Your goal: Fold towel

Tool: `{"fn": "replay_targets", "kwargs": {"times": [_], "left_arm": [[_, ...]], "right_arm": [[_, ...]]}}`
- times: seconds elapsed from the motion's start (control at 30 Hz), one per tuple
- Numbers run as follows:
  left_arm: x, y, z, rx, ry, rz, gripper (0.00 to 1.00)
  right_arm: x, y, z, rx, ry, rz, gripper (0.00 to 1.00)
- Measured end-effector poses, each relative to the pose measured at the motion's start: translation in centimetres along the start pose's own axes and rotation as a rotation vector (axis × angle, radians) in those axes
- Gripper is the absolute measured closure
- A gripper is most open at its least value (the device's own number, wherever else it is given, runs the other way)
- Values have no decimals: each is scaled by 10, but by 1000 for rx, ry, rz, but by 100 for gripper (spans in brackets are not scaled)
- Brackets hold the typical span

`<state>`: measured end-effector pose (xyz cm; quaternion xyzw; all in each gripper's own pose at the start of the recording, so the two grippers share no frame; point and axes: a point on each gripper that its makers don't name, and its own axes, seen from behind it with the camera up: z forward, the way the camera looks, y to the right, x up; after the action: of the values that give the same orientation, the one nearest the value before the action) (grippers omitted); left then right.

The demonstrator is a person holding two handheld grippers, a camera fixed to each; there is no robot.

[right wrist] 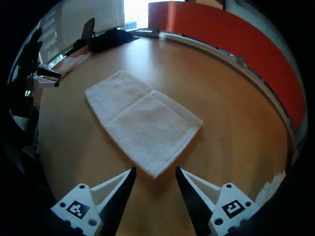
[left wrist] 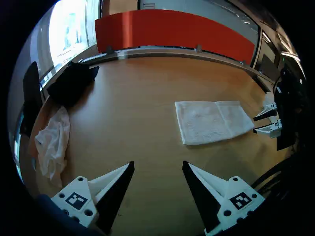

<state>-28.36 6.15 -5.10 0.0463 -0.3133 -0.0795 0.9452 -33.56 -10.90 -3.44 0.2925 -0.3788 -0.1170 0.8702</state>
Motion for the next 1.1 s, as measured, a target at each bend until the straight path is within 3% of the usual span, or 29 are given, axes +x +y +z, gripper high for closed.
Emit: {"fn": "replay_targets", "kwargs": {"times": [0.2,0.4,0.67,1.1], "left_arm": [[-7,-2,-7,7,-3,-6,10],[-13,-4,-15,15,-3,-10,10],[-19,-6,-22,24,-2,-20,10],[-14,-6,-26,25,15,-26,10]], "right_arm": [[-10,0,3,19,-32,0,52],[-8,-3,4,30,-29,7,64],[-6,-3,2,30,-20,8,93],[2,-1,-9,7,15,22,95]]}}
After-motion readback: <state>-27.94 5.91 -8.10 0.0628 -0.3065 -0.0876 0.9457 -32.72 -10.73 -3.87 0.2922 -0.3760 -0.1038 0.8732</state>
